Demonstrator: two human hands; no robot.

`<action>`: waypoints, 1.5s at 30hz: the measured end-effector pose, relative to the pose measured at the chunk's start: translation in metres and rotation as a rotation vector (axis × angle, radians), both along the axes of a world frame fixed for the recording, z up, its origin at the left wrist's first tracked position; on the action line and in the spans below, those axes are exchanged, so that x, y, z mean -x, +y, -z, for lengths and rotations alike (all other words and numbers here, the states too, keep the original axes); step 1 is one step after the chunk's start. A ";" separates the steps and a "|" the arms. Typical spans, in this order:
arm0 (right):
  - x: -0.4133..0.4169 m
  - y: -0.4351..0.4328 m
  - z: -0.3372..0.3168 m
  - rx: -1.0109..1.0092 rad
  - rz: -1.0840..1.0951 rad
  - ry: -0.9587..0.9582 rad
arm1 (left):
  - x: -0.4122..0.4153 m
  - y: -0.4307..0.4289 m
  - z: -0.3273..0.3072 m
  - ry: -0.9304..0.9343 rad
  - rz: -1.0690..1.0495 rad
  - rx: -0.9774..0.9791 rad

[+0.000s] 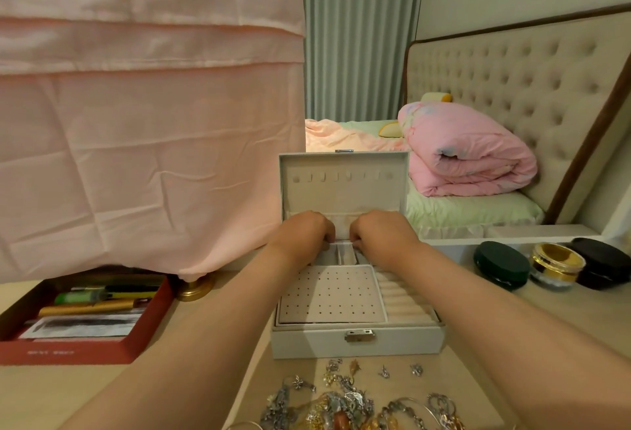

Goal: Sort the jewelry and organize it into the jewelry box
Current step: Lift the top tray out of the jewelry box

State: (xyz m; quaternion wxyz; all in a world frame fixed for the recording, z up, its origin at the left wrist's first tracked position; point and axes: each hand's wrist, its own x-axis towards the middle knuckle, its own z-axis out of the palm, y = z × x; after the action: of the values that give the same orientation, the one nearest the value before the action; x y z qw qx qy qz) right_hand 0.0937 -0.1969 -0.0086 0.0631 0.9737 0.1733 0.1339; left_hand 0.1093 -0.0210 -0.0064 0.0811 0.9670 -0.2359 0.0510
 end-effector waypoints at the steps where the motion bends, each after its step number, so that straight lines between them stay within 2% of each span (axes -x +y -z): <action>1: 0.002 -0.001 -0.001 -0.036 -0.004 0.009 | 0.002 0.001 0.000 -0.010 0.011 0.007; 5: 0.006 -0.007 -0.005 -0.228 -0.007 0.057 | 0.011 0.003 -0.002 -0.092 0.029 0.109; 9: 0.009 -0.013 -0.021 -0.408 -0.038 0.120 | 0.021 0.008 -0.019 -0.069 -0.017 0.235; 12: 0.013 -0.012 -0.036 -0.481 -0.064 0.138 | 0.035 0.014 -0.029 -0.047 -0.002 0.228; 15: 0.020 -0.010 -0.045 -0.490 -0.064 0.151 | 0.057 0.022 -0.034 -0.082 0.000 0.131; 17: 0.027 -0.011 -0.047 -0.479 -0.045 0.170 | 0.074 0.029 -0.034 -0.068 -0.026 0.133; 23: 0.045 -0.011 -0.060 -0.481 -0.008 0.248 | 0.105 0.041 -0.032 0.067 -0.082 0.333; 28: 0.066 0.007 -0.032 -0.542 0.020 0.326 | 0.124 0.052 -0.019 0.199 -0.139 0.239; 33: 0.087 0.015 -0.024 -0.635 0.058 0.254 | 0.135 0.055 -0.006 0.224 -0.161 0.193; 36: 0.109 0.009 -0.035 -0.619 0.061 0.270 | 0.140 0.054 -0.006 0.232 -0.210 0.203; 39: 0.136 -0.006 -0.046 -0.597 0.062 0.443 | 0.146 0.052 -0.011 0.185 -0.242 0.176; 42: 0.161 -0.019 -0.045 -0.476 0.082 0.640 | 0.158 0.049 -0.011 0.172 -0.278 0.123; 45: 0.177 -0.022 -0.042 -0.325 0.094 0.712 | 0.173 0.048 -0.014 0.202 -0.335 0.129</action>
State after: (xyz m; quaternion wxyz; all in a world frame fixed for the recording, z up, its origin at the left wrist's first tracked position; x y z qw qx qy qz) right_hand -0.0828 -0.2191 0.0336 -0.1502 0.9633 0.1161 -0.1897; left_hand -0.0640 0.0272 0.0076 0.1567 0.9857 -0.0588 -0.0185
